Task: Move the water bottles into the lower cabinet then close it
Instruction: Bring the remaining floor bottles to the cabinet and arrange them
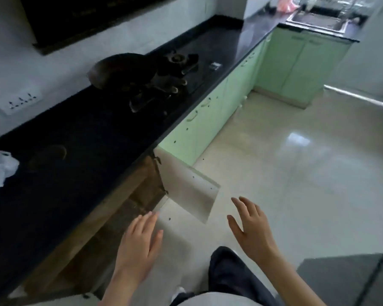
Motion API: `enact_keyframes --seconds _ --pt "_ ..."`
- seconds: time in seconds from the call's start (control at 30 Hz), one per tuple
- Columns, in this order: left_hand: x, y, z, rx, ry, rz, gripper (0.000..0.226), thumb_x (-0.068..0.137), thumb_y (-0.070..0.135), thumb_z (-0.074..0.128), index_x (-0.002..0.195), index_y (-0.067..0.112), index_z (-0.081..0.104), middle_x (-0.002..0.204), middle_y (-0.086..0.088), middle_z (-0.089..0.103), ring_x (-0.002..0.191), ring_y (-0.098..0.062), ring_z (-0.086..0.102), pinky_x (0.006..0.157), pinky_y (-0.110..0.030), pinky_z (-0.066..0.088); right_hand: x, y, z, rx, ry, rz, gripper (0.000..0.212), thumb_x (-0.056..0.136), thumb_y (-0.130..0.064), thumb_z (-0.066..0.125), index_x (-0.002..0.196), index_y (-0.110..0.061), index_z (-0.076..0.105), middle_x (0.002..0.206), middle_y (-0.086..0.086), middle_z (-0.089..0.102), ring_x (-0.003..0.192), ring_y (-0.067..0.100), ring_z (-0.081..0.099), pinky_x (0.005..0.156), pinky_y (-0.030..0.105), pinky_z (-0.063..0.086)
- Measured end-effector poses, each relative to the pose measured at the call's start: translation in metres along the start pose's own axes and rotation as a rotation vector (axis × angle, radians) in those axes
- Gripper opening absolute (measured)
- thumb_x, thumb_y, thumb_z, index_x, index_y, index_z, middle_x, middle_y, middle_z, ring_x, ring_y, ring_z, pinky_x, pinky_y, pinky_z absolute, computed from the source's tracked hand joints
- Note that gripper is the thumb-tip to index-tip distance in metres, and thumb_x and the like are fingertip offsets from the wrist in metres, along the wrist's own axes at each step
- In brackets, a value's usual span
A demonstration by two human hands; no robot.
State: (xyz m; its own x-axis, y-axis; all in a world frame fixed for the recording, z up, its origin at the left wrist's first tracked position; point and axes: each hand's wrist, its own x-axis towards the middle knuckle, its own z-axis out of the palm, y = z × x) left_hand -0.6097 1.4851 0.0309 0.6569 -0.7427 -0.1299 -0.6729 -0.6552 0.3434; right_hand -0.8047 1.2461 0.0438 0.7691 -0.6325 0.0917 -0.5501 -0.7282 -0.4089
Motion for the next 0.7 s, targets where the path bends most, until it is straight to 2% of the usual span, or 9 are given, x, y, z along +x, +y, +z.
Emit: enact_keyframes --seconds 0.1,0.2,0.3,0.4,0.57,0.7 --pt "0.016 0.031 0.007 -0.026 -0.068 0.063 0.088 0.088 0.073 -0.001 0.148 0.024 0.042 0.152 0.005 0.042 0.142 -0.018 0.034 0.115 -0.034 0.024 -0.018 0.036 -0.016 -0.022 0.038 0.133 0.056 0.096 -0.046 0.038 0.135 -0.01 0.056 0.13 0.013 0.061 0.116 0.035 0.058 0.093 0.044 0.05" --pt "0.052 0.076 0.003 -0.045 -0.059 0.17 0.084 0.092 0.068 0.006 0.142 0.018 0.051 0.145 0.001 0.052 0.136 -0.02 0.043 0.112 -0.032 0.028 -0.013 0.072 -0.035 -0.011 0.095 0.203 0.056 0.096 -0.045 0.039 0.136 -0.01 0.054 0.13 0.013 0.061 0.117 0.033 0.057 0.094 0.045 0.049" --pt "0.105 0.125 -0.003 -0.032 -0.002 0.313 0.068 0.098 0.057 0.021 0.137 0.015 0.056 0.137 0.0 0.058 0.128 -0.019 0.051 0.108 -0.033 0.038 0.01 0.111 -0.057 0.011 0.165 0.236 0.055 0.096 -0.042 0.045 0.14 -0.01 0.051 0.132 0.01 0.06 0.119 0.031 0.056 0.097 0.044 0.048" --pt "0.163 0.189 -0.012 -0.049 0.081 0.398 0.057 0.099 0.048 0.03 0.135 0.014 0.057 0.134 0.0 0.06 0.124 -0.018 0.053 0.106 -0.032 0.04 0.04 0.158 -0.087 0.032 0.234 0.23 0.056 0.096 -0.043 0.043 0.14 -0.011 0.051 0.131 0.009 0.06 0.119 0.029 0.055 0.098 0.042 0.047" --pt "0.237 0.299 -0.005 -0.113 0.22 0.442 0.052 0.098 0.042 0.035 0.131 0.01 0.059 0.129 -0.004 0.063 0.118 -0.023 0.055 0.101 -0.038 0.045 0.088 0.25 -0.14 0.025 0.284 0.216 0.055 0.096 -0.044 0.041 0.139 -0.01 0.052 0.13 0.009 0.06 0.118 0.028 0.056 0.097 0.042 0.046" --pt "0.274 0.37 0.042 -0.12 0.142 0.435 0.051 0.097 0.042 0.036 0.129 0.01 0.061 0.126 -0.006 0.064 0.117 -0.026 0.057 0.098 -0.041 0.049 0.114 0.323 -0.162 0.013 0.253 0.257 0.056 0.096 -0.043 0.04 0.137 -0.007 0.053 0.128 0.011 0.061 0.116 0.03 0.057 0.095 0.045 0.049"
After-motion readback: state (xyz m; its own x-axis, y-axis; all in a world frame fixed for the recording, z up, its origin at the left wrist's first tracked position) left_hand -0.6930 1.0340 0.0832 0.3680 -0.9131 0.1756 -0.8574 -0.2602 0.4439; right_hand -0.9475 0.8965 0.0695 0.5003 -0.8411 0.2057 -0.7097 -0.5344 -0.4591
